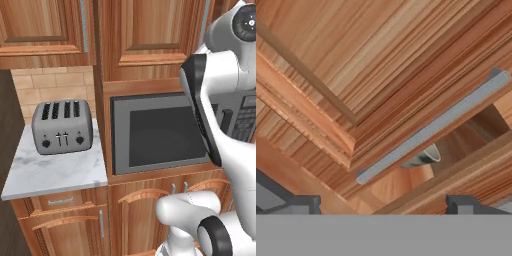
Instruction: Open the cabinet. Place the bowl and condiment on the counter. Then place the lime and garlic on the cutting board.
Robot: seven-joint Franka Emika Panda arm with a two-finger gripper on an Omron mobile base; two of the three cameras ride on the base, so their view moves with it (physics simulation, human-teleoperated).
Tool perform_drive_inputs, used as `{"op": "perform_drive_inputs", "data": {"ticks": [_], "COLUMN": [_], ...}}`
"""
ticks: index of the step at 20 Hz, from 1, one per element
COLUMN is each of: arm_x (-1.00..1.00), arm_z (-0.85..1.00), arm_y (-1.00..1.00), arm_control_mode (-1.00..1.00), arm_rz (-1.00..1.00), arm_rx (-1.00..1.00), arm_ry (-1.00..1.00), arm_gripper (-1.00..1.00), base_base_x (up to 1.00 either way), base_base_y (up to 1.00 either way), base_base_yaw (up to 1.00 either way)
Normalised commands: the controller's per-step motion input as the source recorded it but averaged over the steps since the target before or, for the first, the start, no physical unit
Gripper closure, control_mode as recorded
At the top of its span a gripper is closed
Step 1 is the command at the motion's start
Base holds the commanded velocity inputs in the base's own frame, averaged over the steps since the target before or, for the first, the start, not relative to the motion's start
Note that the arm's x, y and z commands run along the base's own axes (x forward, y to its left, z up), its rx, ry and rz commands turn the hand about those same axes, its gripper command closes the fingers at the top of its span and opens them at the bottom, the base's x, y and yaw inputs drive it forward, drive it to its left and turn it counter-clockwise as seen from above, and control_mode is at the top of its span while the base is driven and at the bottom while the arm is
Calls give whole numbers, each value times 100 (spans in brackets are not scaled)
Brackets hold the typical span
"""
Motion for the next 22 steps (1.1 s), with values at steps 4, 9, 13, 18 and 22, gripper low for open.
{"op": "perform_drive_inputs", "data": {"ticks": [4, 9, 13, 18, 22], "arm_x": [30, 24, 42, 37, 30], "arm_z": [-6, -8, -22, -22, -8], "arm_y": [-9, -19, 0, -1, -5], "arm_control_mode": [-100, -100, -100, -100, -100], "arm_rz": [0, 0, 0, 0, 0], "arm_rx": [-5, -3, -4, -4, -3], "arm_ry": [1, 0, 0, 0, 0], "arm_gripper": [-100, -100, -100, -100, -100], "base_base_x": [0, 0, 0, 0, 0], "base_base_y": [0, 0, 0, 0, 0], "base_base_yaw": [0, 0, 0, 0, 0]}}
